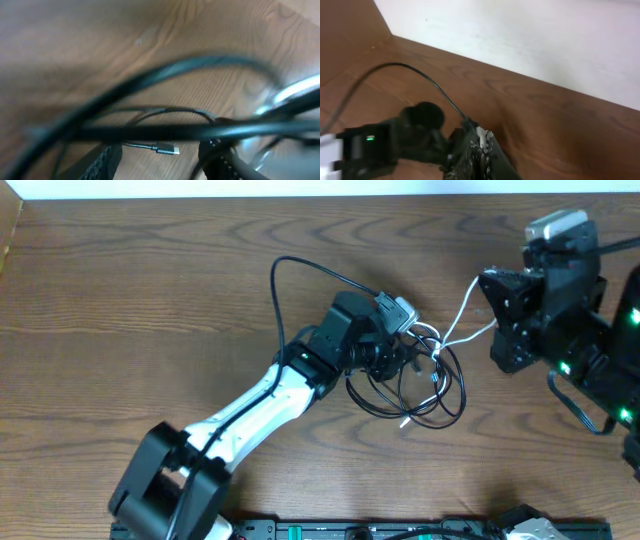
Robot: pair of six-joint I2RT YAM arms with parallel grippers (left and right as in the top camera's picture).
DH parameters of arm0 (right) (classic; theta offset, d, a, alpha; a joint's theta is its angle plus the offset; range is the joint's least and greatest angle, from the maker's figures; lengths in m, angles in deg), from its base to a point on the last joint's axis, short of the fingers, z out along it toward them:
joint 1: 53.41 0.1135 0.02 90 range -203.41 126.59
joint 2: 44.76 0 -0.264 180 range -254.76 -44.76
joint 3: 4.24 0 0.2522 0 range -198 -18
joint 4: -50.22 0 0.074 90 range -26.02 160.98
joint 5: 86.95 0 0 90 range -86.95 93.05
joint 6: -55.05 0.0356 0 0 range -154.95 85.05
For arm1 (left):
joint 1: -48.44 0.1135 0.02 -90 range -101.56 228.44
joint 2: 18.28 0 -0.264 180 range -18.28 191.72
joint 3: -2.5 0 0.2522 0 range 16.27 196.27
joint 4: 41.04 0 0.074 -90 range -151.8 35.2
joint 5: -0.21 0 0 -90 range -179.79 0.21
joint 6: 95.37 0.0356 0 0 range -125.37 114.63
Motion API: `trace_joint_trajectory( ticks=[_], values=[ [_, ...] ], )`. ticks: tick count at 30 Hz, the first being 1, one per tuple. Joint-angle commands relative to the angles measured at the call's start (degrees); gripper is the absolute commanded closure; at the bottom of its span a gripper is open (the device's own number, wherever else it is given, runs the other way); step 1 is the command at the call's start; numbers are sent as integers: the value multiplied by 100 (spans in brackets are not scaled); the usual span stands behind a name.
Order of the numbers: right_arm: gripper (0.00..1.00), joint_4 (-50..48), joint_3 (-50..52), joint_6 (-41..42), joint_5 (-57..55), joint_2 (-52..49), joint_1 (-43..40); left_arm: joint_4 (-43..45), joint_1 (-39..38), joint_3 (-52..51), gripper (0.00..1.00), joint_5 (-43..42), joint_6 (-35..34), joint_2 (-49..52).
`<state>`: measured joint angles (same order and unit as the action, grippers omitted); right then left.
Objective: Untangle cables
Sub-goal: 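Hold cable with left gripper while right gripper pulls white cable up-right, then pull the black cable left with the left gripper, white cable right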
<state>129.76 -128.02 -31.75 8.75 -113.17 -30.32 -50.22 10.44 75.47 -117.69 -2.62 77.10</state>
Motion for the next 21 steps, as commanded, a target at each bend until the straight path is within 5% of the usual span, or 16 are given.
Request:
trace_joint_trajectory(
  ticks=[1, 5, 9, 13, 21],
  values=[
    [99, -22, -57, -72, 92, 232, -13, 87, -37, 92, 44, 52, -249, 205],
    [99, -13, -57, -74, 87, 297, -13, 157, -103, 92, 46, 50, -264, 304],
    [99, 17, -55, -74, 44, 289, -13, 153, -129, 92, 92, 57, -262, 302],
    [99, 114, -57, 136, -896, 295, -17, -310, 111, 92, 92, 446, -267, 254],
    [98, 737, -57, 1508, -4916, 295, -20, -1932, 1663, 92, 93, 763, -282, -26]
  ],
)
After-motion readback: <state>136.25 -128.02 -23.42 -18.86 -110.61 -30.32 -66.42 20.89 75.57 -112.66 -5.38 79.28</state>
